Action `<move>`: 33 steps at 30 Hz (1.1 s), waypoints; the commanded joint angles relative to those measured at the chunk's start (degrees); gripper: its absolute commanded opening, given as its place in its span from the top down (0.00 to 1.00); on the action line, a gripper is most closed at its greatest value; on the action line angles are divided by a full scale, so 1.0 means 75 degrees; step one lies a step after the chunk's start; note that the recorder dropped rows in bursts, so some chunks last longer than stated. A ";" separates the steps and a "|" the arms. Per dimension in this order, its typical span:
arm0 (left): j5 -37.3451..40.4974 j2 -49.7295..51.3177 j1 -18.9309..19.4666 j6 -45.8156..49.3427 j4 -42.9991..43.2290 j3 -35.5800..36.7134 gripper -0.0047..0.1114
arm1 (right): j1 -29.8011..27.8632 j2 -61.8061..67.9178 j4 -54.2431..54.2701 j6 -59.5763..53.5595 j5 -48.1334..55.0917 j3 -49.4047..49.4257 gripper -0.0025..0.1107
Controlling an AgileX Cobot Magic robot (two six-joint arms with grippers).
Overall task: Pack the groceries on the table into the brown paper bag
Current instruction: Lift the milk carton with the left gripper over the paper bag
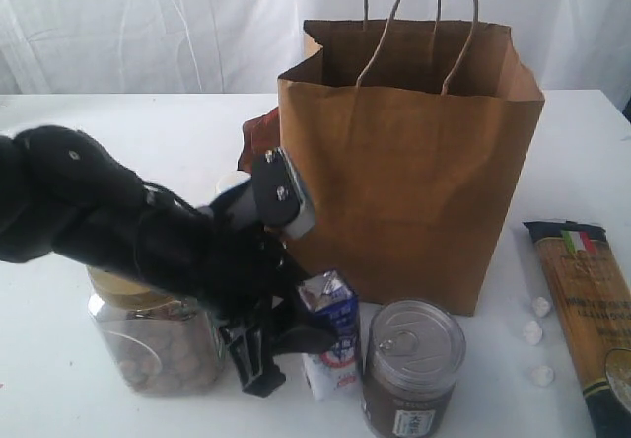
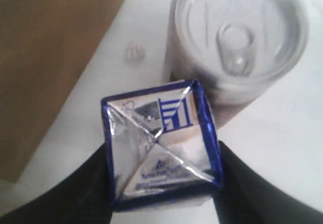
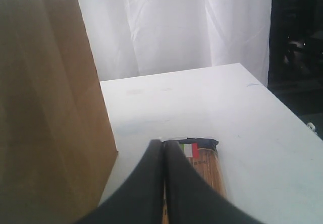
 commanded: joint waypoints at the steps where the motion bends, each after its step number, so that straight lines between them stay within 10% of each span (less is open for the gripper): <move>1: 0.0655 -0.0924 -0.0002 -0.0829 -0.0146 -0.0404 0.96 | -0.0018 -0.0017 -0.0004 -0.0079 -0.0005 -0.0018 0.98; 14: 0.1679 -0.3088 -0.0002 -0.2619 0.2438 -0.0481 0.96 | -0.0018 -0.0017 -0.0004 -0.0079 -0.0005 -0.0018 0.98; 33: -0.3531 -0.2674 -0.0002 -0.2817 0.2434 -0.2466 0.96 | -0.0018 -0.0017 -0.0004 -0.0079 -0.0005 -0.0018 0.98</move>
